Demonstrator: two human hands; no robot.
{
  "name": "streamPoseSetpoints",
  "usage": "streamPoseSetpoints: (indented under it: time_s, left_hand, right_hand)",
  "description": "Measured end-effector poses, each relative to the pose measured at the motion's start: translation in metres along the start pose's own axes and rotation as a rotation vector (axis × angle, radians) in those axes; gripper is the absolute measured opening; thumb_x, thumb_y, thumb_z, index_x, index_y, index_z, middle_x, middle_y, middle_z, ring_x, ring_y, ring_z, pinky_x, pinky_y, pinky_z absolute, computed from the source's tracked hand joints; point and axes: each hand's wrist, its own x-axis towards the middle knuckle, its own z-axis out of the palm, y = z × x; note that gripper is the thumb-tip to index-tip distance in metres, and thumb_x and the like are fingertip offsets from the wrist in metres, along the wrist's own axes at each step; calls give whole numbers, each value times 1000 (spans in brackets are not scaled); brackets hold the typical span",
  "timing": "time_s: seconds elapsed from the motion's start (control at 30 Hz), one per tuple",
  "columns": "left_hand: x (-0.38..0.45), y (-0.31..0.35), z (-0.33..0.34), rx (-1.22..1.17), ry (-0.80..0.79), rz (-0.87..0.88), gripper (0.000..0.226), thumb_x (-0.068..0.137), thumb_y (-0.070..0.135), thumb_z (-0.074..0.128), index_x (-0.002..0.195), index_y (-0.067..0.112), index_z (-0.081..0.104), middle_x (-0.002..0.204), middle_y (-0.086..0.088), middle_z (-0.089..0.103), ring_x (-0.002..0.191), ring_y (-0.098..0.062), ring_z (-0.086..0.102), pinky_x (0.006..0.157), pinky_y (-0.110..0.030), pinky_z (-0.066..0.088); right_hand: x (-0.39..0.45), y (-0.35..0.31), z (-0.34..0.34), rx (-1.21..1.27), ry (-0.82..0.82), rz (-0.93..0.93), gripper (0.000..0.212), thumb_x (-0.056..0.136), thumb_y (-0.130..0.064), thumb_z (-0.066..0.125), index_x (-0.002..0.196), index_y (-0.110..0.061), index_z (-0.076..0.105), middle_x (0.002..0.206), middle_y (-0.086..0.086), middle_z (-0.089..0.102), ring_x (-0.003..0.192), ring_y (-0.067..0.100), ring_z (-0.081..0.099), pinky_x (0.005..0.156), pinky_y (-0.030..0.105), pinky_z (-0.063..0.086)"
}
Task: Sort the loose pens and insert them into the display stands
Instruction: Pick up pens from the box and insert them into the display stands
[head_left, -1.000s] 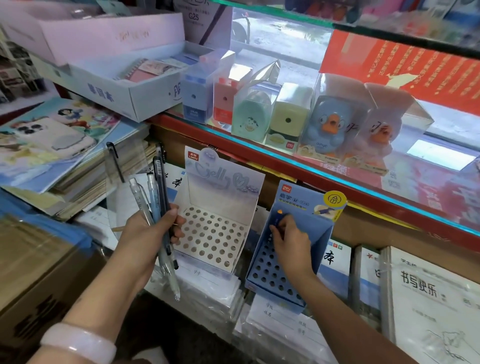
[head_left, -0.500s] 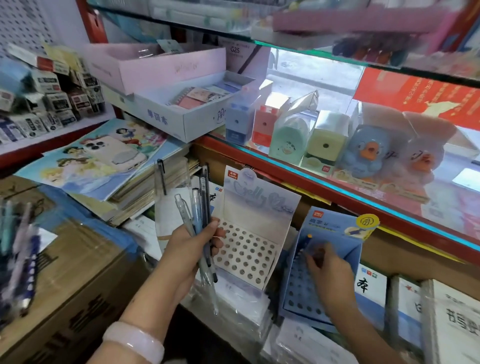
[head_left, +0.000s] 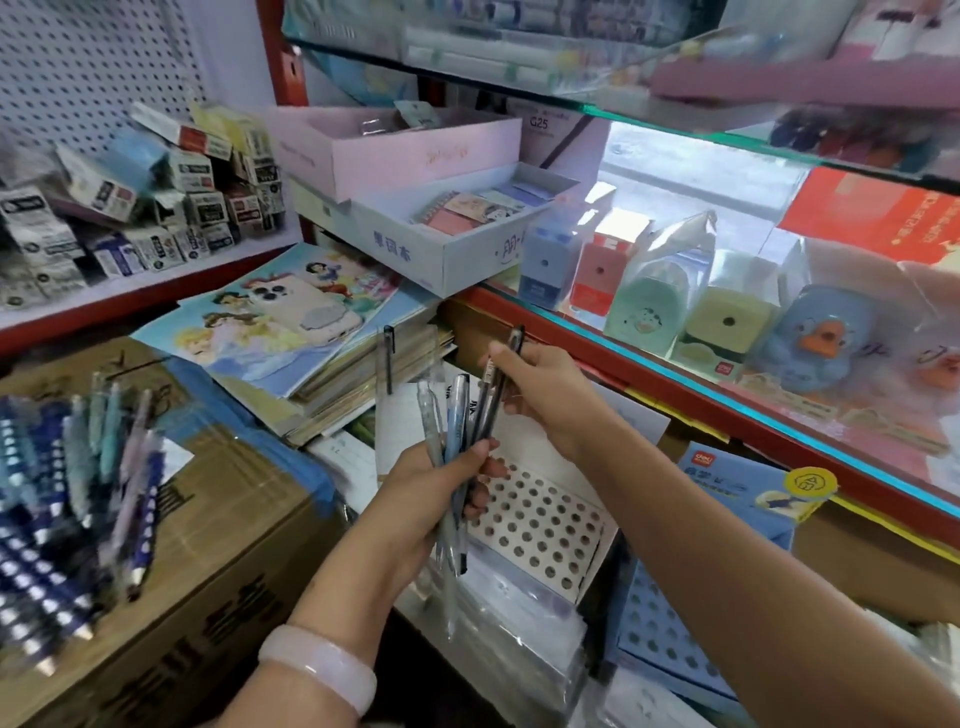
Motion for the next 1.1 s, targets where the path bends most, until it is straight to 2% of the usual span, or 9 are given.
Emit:
streamPoseSetpoints:
  time_s: [0.13, 0.23, 0.33, 0.43, 0.53, 0.63, 0.8, 0.97, 1.1]
  left_hand:
    - [8, 4, -12, -69, 200, -11, 9, 93, 11, 53, 88, 8, 60, 62, -3, 61, 48, -11, 46, 43, -19, 39]
    - [19, 5, -25, -81, 484, 31, 8, 93, 12, 53, 94, 6, 58, 65, -4, 56, 49, -13, 45, 45, -23, 39]
    - [27, 15, -41, -97, 596, 122, 5, 93, 11, 52, 92, 8, 57, 67, -5, 54, 52, -13, 45, 47, -22, 38]
    - [33, 27, -54, -151, 629, 167, 13, 93, 10, 53, 81, 10, 54, 63, -4, 53, 48, -12, 43, 47, -22, 37]
    - [37, 32, -58, -164, 641, 189, 19, 93, 11, 54, 74, 12, 51, 60, -2, 52, 45, -12, 42, 48, -23, 38]
    - [42, 34, -57, -151, 645, 204, 20, 92, 11, 55, 73, 13, 50, 58, -2, 51, 47, -13, 42, 49, -23, 38]
    - [50, 39, -59, -121, 619, 220, 17, 92, 14, 56, 75, 13, 53, 59, 0, 54, 45, -9, 45, 45, -21, 41]
    - [55, 38, -54, -47, 527, 233, 17, 92, 13, 56, 76, 15, 58, 61, 0, 58, 46, -10, 48, 49, -23, 43]
    - [51, 35, -57, -33, 485, 205, 13, 92, 13, 55, 81, 15, 61, 64, -1, 59, 51, -11, 50, 51, -23, 44]
  right_hand:
    - [23, -12, 7, 102, 56, -32, 23, 98, -24, 46, 98, -5, 59, 76, 6, 65, 59, 7, 58, 51, 14, 49]
    - [45, -22, 15, 49, 164, -81, 19, 100, -23, 42, 94, -11, 57, 90, 12, 66, 74, 15, 66, 61, 21, 56]
    - [68, -17, 34, -67, 192, -176, 20, 100, -17, 41, 110, -8, 56, 104, 13, 66, 90, 21, 67, 69, 25, 58]
    - [86, -3, 58, -292, 240, -295, 19, 95, -16, 50, 113, -10, 54, 99, 10, 66, 84, 18, 66, 78, 36, 56]
    - [99, 9, 77, -525, 257, -375, 20, 95, -18, 52, 112, -7, 50, 96, 14, 66, 83, 25, 63, 73, 38, 52]
    - [110, 19, 90, -739, 235, -376, 30, 98, -23, 46, 120, -2, 44, 94, 16, 66, 83, 31, 64, 62, 31, 42]
    - [118, 29, 94, -965, 218, -388, 32, 100, -25, 41, 120, -1, 44, 101, 18, 64, 90, 32, 61, 64, 29, 36]
    - [127, 17, 102, -1154, 66, -283, 26, 98, -18, 46, 115, 0, 53, 116, 18, 59, 105, 29, 58, 78, 32, 46]
    - [128, 17, 107, -1119, 49, -156, 25, 96, -15, 50, 117, -4, 54, 119, 16, 59, 108, 29, 59, 80, 34, 49]
